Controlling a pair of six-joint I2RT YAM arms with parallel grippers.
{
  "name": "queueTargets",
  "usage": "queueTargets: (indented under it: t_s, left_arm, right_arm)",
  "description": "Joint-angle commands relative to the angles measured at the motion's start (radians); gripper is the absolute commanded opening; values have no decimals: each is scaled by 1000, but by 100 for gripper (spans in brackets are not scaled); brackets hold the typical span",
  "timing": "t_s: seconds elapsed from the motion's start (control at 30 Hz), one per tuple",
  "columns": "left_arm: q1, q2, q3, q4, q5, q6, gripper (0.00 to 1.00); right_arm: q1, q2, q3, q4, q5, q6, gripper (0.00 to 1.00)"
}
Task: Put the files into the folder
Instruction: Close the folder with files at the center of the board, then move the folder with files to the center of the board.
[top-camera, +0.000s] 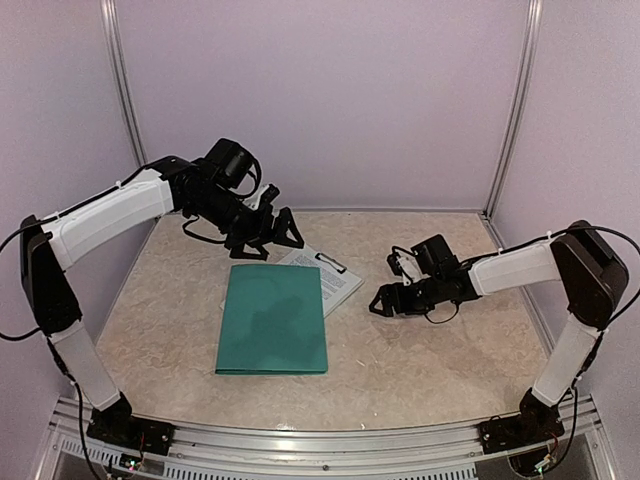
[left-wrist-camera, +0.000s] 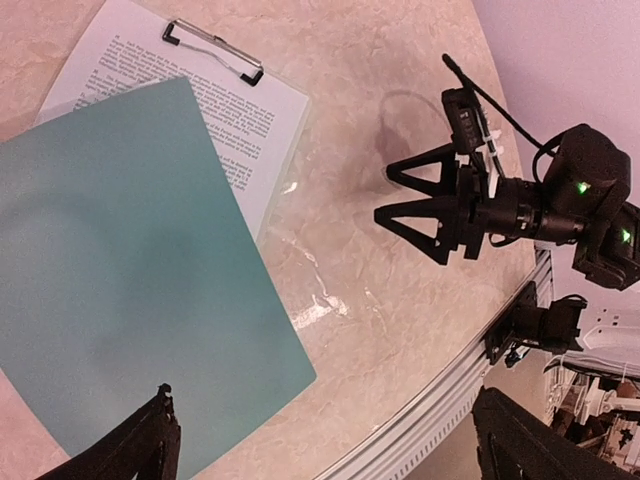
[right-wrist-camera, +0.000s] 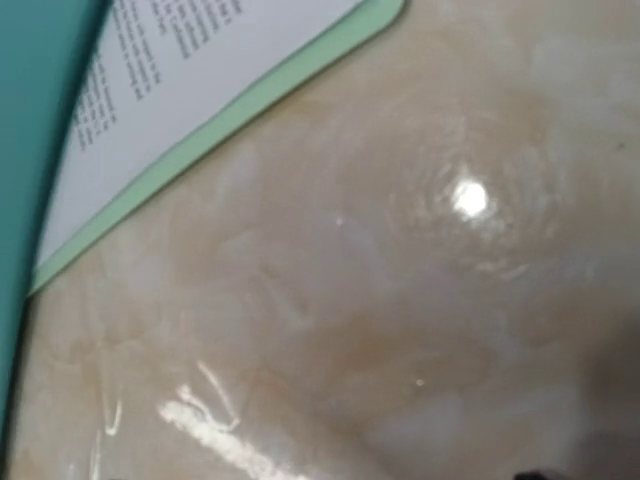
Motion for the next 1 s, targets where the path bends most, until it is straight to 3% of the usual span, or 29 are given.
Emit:
queueTargets:
  t_s: [0.0, 0.23, 0.33, 0.5, 0.8, 0.97]
  left_arm:
    - [18, -96, -188, 143, -69, -37, 99]
    - [19, -237, -509, 366, -263, -153, 99]
    - [43, -289, -582, 356, -348, -212, 99]
    - [95, -325, -666, 321, -368, -248, 99]
    - [153, -336, -848, 400, -253, -310, 96]
    - [149, -265, -873, 465, -162, -315, 96]
  right_arm:
    - [10, 3, 59, -1, -20, 7, 79]
    - [93, 75, 146, 41, -44, 35, 74]
    - [139, 145, 196, 48, -47, 52, 74]
    - [207, 224, 249, 72, -56, 85, 75]
    - [314, 306, 274, 109, -56, 152, 75]
    - [336, 307, 244, 156, -50, 194, 74]
